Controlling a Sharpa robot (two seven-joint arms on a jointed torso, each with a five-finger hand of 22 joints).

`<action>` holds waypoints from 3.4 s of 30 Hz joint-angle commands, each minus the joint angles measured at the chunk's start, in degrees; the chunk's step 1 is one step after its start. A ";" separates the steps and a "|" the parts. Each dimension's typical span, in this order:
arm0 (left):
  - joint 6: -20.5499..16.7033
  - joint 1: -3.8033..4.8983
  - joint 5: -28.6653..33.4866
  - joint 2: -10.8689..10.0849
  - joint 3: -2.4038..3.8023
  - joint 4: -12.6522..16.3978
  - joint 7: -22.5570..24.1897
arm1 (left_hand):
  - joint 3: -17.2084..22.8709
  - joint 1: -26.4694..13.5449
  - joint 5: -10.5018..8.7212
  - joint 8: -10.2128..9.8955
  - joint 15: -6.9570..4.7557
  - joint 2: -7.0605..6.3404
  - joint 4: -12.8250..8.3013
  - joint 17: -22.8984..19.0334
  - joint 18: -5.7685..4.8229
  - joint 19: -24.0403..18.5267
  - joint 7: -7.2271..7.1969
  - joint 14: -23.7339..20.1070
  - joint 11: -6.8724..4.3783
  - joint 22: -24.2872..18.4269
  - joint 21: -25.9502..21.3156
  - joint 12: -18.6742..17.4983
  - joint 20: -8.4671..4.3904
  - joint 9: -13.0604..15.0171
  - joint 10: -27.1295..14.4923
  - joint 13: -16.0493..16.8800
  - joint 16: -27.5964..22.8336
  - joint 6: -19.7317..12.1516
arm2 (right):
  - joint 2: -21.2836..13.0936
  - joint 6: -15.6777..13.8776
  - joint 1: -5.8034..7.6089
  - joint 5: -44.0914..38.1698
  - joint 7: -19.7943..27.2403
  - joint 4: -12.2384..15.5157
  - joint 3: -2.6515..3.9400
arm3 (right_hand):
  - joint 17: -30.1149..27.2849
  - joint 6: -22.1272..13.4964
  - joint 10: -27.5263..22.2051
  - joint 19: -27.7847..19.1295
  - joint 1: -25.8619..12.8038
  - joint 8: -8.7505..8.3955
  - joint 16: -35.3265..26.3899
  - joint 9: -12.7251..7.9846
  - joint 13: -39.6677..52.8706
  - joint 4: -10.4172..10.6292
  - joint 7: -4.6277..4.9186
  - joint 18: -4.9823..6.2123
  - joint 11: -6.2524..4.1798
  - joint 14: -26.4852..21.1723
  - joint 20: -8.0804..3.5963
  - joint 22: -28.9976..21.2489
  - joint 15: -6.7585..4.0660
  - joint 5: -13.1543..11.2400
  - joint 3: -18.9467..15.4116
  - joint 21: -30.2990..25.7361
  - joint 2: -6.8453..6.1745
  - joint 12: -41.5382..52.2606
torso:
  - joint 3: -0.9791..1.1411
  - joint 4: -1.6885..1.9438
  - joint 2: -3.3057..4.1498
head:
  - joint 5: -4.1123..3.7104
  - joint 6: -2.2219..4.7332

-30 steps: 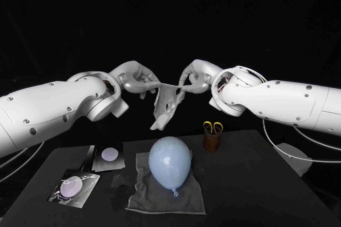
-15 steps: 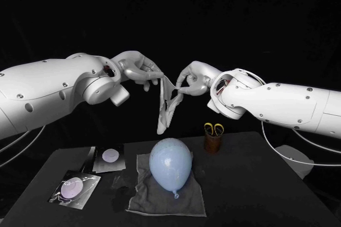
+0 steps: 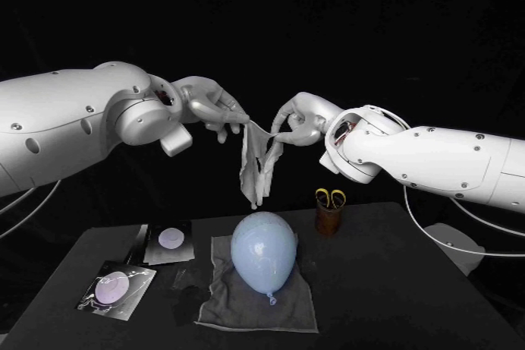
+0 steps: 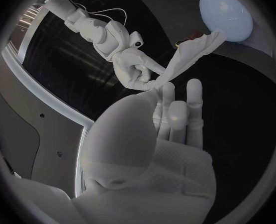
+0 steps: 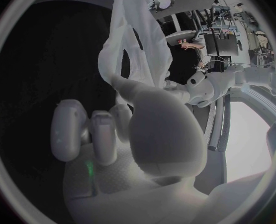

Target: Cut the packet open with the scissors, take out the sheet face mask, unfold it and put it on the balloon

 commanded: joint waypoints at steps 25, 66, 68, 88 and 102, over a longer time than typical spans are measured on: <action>-1.89 -0.11 11.89 -1.91 -0.53 1.12 3.98 | 4.00 -1.15 0.17 2.67 2.16 1.10 0.17 -17.65 0.78 -0.71 2.15 -12.80 2.42 -3.43 -5.89 -17.26 1.94 18.77 3.48 -10.93 -6.34 -3.65 | -0.02 3.07 -0.78 15.27 5.06 1.42 -0.50 | 12.80 -3.28 -7.95 -1.20 -3.26 -1.11 -0.61 -0.91 -7.50 0.47 1.36 0.56 0.95 5.73 0.75 9.59 1.01 0.02 -1.70 -6.16 -0.56 -16.67 | 0.06 -0.02 -0.03 | -0.07 0.25; 2.46 -0.06 10.36 -3.51 -0.48 2.41 5.16 | 4.29 -1.38 0.16 2.96 2.01 1.28 0.14 -11.46 0.75 0.62 2.20 -7.28 2.36 -2.91 -4.84 -20.33 1.63 20.43 5.69 -12.21 -3.47 -3.93 | -3.16 10.31 -5.51 23.45 10.29 2.17 -0.71 | 12.05 -8.08 -10.32 -2.07 -5.20 -7.27 -0.93 -4.76 -9.32 5.25 4.28 0.86 3.58 5.41 3.05 9.24 3.40 0.03 -11.71 -8.20 -4.49 -17.58 | 0.04 0.05 -0.01 | -0.04 0.07; 2.43 -0.06 10.23 -3.58 -0.48 2.43 5.23 | 4.29 -1.38 0.16 2.96 2.01 1.28 0.14 -11.46 0.75 0.62 2.20 -7.28 2.36 -2.91 -4.84 -20.33 1.63 20.43 5.69 -12.21 -3.47 -3.93 | -3.28 10.63 -5.79 23.70 10.69 2.19 -0.71 | 12.18 -7.32 -9.65 -1.92 -3.57 -7.20 -0.87 -4.84 -8.60 4.80 4.08 0.81 3.38 5.45 3.03 9.34 3.28 0.04 -11.26 -7.83 -3.52 -16.50 | 0.05 0.09 -0.02 | -0.04 0.08; 2.96 -0.06 9.04 -3.96 -0.48 2.39 5.26 | 4.29 -1.36 0.17 2.99 2.00 1.27 0.10 -11.39 0.75 0.67 2.21 -7.20 2.36 -2.86 -4.75 -20.46 1.61 20.56 5.80 -12.25 -3.35 -3.94 | -3.64 7.50 -6.31 27.24 13.80 1.99 -0.71 | 14.52 -1.26 -4.55 -0.05 2.18 -3.47 0.18 -3.47 -3.62 1.82 1.16 0.11 0.84 6.16 1.15 10.40 1.06 0.05 -6.31 -3.48 4.22 -9.64 | 0.02 0.02 -0.02 | 0.08 -0.02; 2.67 -0.08 7.90 -5.10 -0.51 1.81 5.18 | 4.28 -1.34 0.17 3.01 1.99 1.21 0.05 -11.37 0.75 0.72 2.20 -7.16 2.35 -2.81 -4.67 -20.59 1.60 20.68 5.90 -12.29 -3.27 -3.97 | -4.97 7.14 -6.11 25.13 11.34 1.40 -0.63 | 14.85 -1.84 -4.41 0.06 1.46 -1.54 0.32 -2.22 -3.84 1.03 1.06 0.07 0.68 6.24 0.83 10.41 0.87 0.05 -4.45 -3.36 4.23 -9.85 | 0.08 -0.02 -0.07 | 0.12 -0.08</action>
